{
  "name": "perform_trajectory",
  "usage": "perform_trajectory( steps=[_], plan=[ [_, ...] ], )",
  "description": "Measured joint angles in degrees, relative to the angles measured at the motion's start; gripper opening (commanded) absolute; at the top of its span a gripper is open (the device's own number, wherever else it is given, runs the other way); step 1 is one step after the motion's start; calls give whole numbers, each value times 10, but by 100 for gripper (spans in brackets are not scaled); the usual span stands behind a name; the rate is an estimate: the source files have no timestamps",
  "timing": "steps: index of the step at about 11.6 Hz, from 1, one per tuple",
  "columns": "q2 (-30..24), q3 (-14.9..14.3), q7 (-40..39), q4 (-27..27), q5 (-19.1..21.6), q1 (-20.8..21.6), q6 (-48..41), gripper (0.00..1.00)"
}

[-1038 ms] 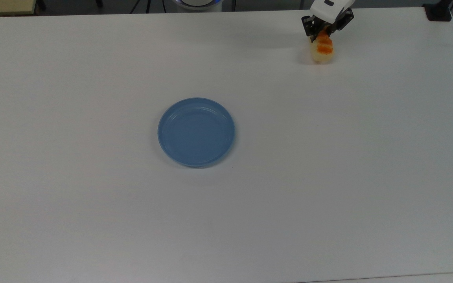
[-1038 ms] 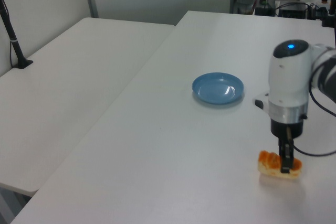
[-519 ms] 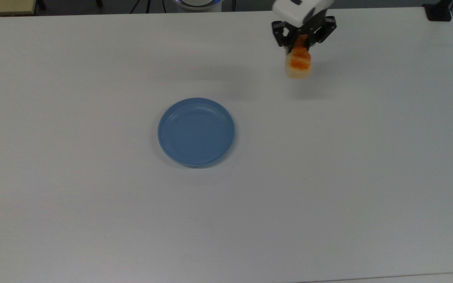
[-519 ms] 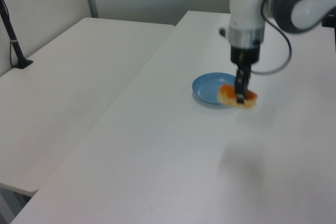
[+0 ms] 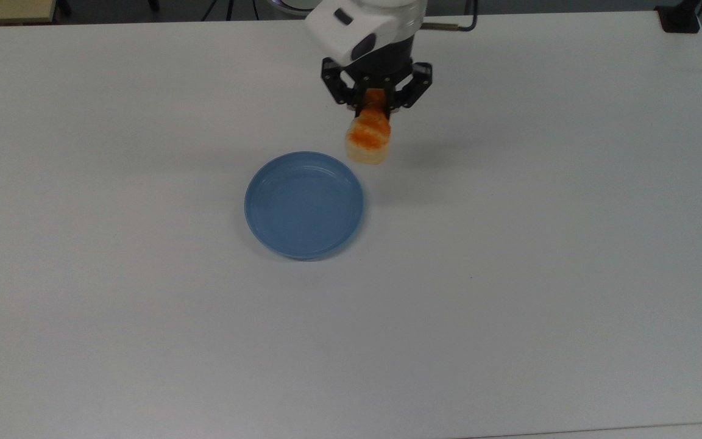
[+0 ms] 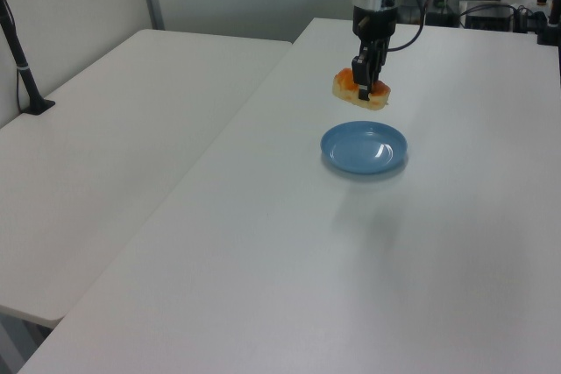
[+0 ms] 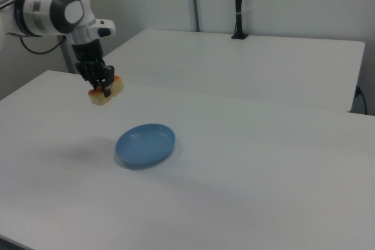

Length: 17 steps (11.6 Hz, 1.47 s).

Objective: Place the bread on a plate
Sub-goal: 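Lift the bread roll and carry it toward the blue plate, then lower the bread roll onto the blue plate and open the gripper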

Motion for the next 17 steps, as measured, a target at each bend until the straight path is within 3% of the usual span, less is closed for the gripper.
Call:
perform_trajectory(
  steps=[4,6,11,15,17],
  plan=[
    [67,-50,-33,90,-1,0,-47,36],
    [92,-55,-35,100,-4,0,-47,35],
    [120,-55,-35,91,-20,1,-21,35],
    [153,-57,-34,37,-61,1,40,36],
    [158,-58,-33,12,-68,1,63,75]
  ],
)
